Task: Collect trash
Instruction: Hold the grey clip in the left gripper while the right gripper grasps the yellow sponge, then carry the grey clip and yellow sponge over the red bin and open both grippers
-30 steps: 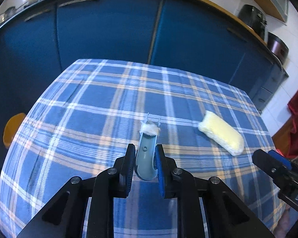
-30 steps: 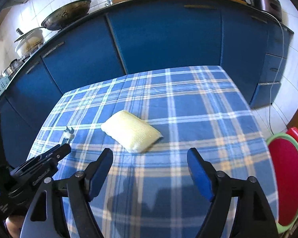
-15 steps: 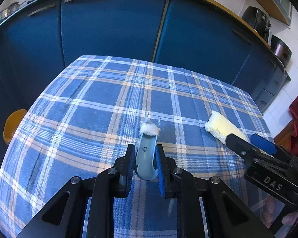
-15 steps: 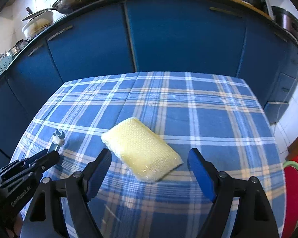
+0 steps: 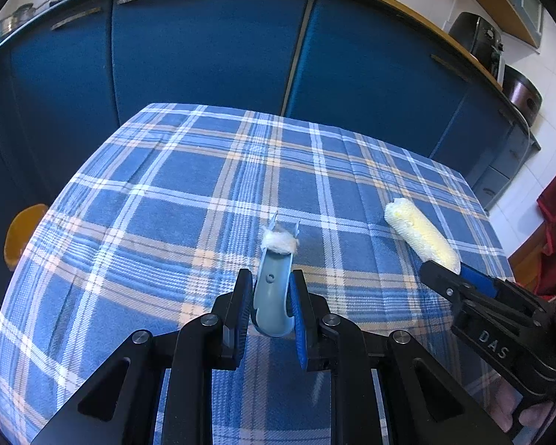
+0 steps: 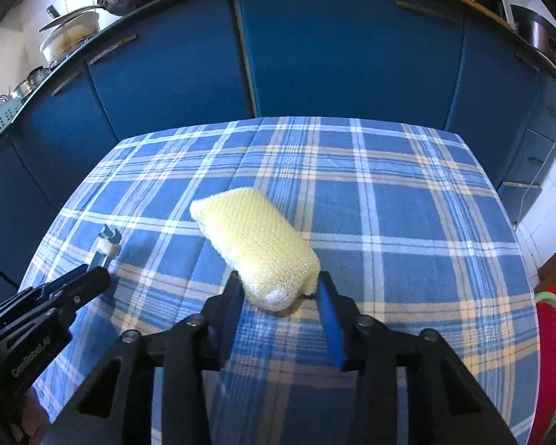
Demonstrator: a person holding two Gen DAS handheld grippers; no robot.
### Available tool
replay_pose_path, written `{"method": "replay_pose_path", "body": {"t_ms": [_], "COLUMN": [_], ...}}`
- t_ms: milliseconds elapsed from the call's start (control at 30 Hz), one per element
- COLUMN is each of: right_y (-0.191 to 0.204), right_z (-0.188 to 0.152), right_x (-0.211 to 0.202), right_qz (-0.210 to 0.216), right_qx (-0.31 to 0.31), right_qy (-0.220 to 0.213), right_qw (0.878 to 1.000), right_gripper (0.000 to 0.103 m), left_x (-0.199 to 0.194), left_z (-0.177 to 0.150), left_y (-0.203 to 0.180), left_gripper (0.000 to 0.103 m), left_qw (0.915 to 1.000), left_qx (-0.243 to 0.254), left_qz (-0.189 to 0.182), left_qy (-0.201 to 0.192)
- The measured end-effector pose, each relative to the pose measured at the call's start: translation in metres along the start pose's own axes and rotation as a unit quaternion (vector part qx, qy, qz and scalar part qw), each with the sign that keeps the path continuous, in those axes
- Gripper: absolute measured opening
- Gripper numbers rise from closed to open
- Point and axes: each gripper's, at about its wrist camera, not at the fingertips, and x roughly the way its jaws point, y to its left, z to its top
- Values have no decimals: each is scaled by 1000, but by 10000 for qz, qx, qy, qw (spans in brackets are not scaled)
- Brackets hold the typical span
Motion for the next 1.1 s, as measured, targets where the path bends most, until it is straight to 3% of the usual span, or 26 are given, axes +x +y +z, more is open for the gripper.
{"method": "replay_pose_path", "body": {"t_ms": [500,1100], "right_y": [-27,-92], "right_z": [-23,-70], "right_x": [-63,-156], "right_qz": [240,72], "right_qx": [793,1534], "right_qy": [-304,-840], "right_qw": [9961,9846], "right_gripper": [38,39], "left_x": [-25,-80], "left_z": [-3,-23], "left_y": [-20,-94], "left_gripper": [21,21], "left_qw": [9995,9936], "left_qx": [244,674], "left_qz": [-93,-863], "left_qy": [-201,-292]}}
